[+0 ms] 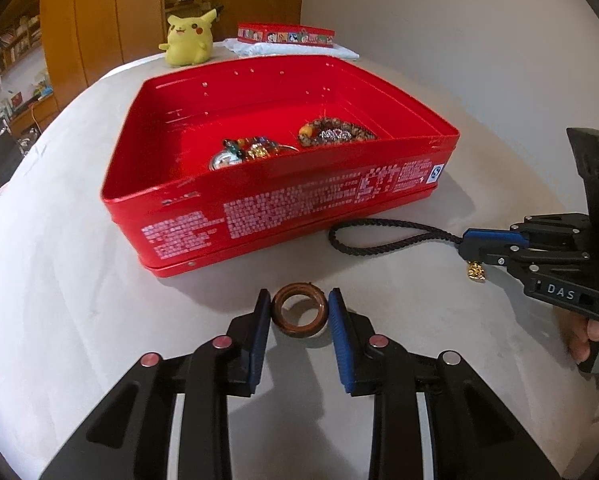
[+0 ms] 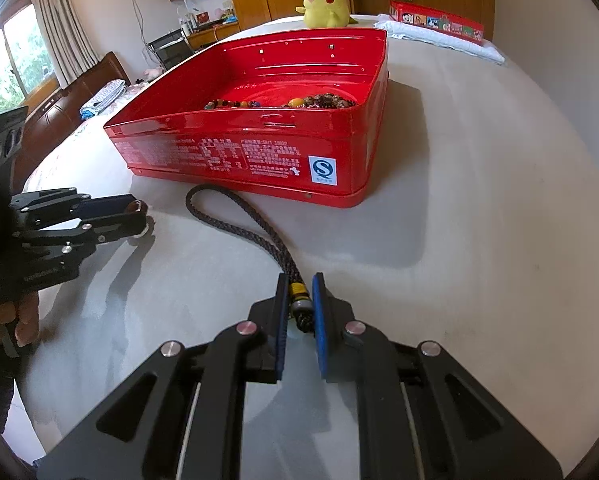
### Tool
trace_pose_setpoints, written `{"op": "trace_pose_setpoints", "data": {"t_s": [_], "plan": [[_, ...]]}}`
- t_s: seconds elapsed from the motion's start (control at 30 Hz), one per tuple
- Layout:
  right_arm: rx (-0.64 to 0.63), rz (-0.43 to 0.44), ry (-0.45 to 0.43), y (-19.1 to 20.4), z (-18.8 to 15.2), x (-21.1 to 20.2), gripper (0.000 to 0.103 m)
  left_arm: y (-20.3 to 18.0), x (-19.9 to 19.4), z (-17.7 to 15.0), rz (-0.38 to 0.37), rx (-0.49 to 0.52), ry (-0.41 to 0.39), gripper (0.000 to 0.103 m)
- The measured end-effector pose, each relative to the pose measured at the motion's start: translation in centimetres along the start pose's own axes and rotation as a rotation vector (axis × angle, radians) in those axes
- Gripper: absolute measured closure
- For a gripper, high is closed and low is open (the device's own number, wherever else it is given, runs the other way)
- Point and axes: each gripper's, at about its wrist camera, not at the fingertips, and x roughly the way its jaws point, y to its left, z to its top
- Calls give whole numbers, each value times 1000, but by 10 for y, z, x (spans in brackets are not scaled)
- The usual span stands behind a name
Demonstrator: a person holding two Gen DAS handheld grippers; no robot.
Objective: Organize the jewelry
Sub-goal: 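Grasp the wooden ring with the left tool while the right tool grasps the black cord's tassel end, then carry the black cord with wooden ring over the red box with both tools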
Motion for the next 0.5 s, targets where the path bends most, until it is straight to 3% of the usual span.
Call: {"op": "trace_pose_setpoints", "data": {"t_s": [0.5], "plan": [[-29,-5,-35,16,6,-32,94,-17,-67,5,29,50,-100,74]]}}
